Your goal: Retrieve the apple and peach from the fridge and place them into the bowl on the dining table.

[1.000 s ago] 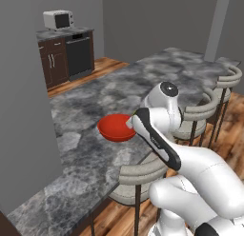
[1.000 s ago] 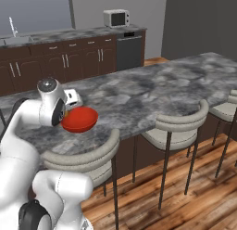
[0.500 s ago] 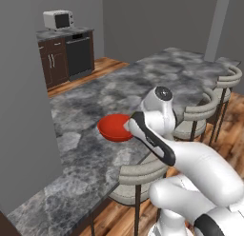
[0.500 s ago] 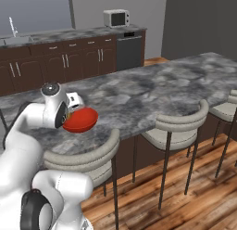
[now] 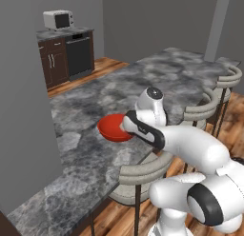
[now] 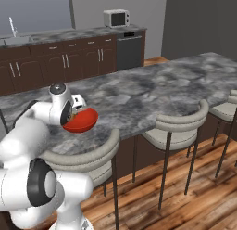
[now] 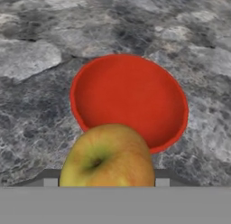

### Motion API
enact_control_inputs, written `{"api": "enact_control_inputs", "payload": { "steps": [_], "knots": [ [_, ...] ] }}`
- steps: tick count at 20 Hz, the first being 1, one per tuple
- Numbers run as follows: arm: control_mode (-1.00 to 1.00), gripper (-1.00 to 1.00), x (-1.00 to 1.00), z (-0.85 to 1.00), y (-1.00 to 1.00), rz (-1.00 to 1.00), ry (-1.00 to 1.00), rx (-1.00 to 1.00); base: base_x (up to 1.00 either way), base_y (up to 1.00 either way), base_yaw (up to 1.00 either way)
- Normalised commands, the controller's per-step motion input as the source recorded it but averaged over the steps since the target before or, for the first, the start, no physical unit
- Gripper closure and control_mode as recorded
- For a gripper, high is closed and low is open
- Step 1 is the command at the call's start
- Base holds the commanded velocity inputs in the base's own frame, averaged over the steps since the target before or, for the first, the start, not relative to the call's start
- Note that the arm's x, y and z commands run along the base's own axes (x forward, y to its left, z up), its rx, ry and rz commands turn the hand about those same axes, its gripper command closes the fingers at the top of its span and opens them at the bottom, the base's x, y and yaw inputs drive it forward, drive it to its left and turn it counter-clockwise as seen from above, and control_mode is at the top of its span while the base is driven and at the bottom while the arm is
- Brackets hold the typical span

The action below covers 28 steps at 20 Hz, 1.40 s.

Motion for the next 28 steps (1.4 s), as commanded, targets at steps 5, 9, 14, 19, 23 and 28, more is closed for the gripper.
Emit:
{"api": "enact_control_inputs", "payload": {
  "steps": [5, 9, 14, 19, 23, 28],
  "knots": [
    [-1.00, 1.00, 0.38, -0.24, 0.13, 0.00, 0.06, -0.01, 0.00, 0.00, 0.00],
    [-1.00, 1.00, 0.35, -0.32, 0.14, 0.00, 0.00, -0.02, 0.00, 0.00, 0.00],
    [-1.00, 1.00, 0.37, -0.37, 0.11, 0.00, 0.00, -0.02, 0.00, 0.00, 0.00],
    [-1.00, 1.00, 0.40, -0.39, 0.06, 0.00, 0.00, -0.01, 0.00, 0.00, 0.00],
    [-1.00, 1.00, 0.46, -0.29, 0.01, 0.00, 0.00, 0.00, 0.00, 0.00, 0.00],
    [-1.00, -1.00, 0.45, -0.21, 0.02, 0.00, 0.00, 0.00, 0.00, 0.00, 0.00]
  ]
}}
